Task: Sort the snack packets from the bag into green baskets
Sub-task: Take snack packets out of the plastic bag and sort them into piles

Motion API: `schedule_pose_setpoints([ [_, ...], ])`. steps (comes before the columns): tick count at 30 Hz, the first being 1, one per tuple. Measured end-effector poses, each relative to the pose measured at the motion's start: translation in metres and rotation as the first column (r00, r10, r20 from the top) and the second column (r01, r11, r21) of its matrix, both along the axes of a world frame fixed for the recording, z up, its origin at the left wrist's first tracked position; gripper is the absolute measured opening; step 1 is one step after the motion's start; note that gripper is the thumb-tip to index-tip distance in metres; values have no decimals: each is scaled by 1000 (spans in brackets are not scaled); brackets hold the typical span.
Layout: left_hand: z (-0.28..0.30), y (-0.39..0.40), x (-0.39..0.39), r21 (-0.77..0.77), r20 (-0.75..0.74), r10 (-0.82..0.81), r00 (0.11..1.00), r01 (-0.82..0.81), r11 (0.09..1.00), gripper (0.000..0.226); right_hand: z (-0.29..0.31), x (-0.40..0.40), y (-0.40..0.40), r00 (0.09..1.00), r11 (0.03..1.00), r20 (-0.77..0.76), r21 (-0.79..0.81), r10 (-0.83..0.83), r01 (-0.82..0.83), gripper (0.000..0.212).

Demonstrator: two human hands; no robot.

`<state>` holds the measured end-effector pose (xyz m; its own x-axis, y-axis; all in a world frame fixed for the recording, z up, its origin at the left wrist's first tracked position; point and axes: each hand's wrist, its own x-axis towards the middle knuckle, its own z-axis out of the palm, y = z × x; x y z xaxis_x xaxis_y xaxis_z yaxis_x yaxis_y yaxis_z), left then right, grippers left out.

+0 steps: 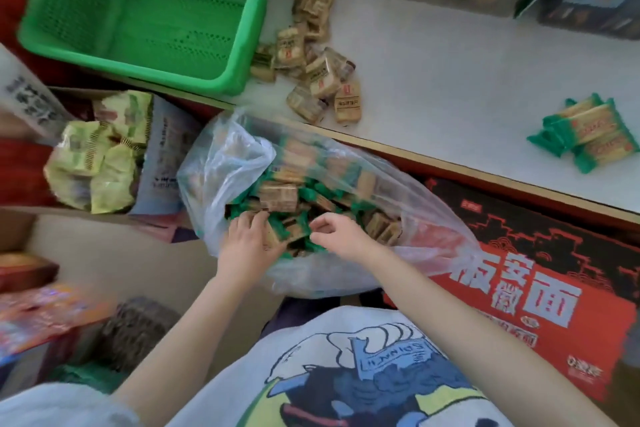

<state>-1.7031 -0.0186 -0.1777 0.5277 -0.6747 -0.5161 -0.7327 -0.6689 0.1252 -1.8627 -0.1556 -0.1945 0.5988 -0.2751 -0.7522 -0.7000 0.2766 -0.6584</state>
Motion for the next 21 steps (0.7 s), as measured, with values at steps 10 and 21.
schedule_pose_setpoints([
  [10,-9,0,39,68,-247,78,966,-63,996,75,-21,57,43,995,1000,-104,-8,-1,1,38],
  [21,53,-58,30,58,-863,377,337,-674,736,26,42,13,4,879,853,65,287,-472,436,23],
])
